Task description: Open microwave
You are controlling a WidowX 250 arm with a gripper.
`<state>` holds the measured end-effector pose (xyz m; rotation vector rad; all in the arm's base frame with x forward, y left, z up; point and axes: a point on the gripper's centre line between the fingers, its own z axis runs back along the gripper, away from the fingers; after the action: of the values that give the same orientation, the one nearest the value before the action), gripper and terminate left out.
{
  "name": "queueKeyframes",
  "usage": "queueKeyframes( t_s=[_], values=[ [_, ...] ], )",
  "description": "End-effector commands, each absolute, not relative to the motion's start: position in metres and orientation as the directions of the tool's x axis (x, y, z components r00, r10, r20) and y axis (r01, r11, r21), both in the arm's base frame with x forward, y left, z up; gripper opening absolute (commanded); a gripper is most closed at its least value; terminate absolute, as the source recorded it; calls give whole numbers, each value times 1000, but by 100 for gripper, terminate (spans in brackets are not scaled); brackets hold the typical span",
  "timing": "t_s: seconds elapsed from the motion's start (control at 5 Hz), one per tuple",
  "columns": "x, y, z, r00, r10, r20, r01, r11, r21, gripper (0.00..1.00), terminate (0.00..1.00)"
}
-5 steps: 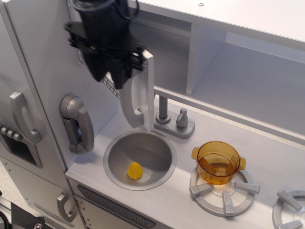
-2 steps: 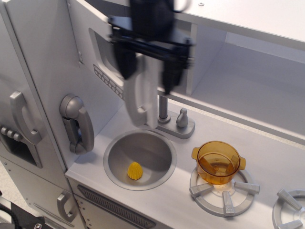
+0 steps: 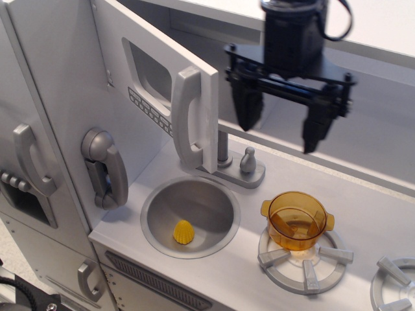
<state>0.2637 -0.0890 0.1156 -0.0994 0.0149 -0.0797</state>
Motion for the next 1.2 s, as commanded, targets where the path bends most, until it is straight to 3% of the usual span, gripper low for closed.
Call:
queueKeyframes(
  t_s=[0.0, 0.4, 0.6, 1.0],
  values=[
    [290, -90, 111, 996, 14, 87, -4, 994, -105, 100, 0],
    [335, -55, 109, 966, 179, 188, -164, 982, -90, 100, 0],
    [336, -31, 114, 959, 203, 197, -195, 979, -60, 100, 0],
    [303, 20, 105, 971, 169, 169, -168, 986, -18, 100, 0]
  ],
)
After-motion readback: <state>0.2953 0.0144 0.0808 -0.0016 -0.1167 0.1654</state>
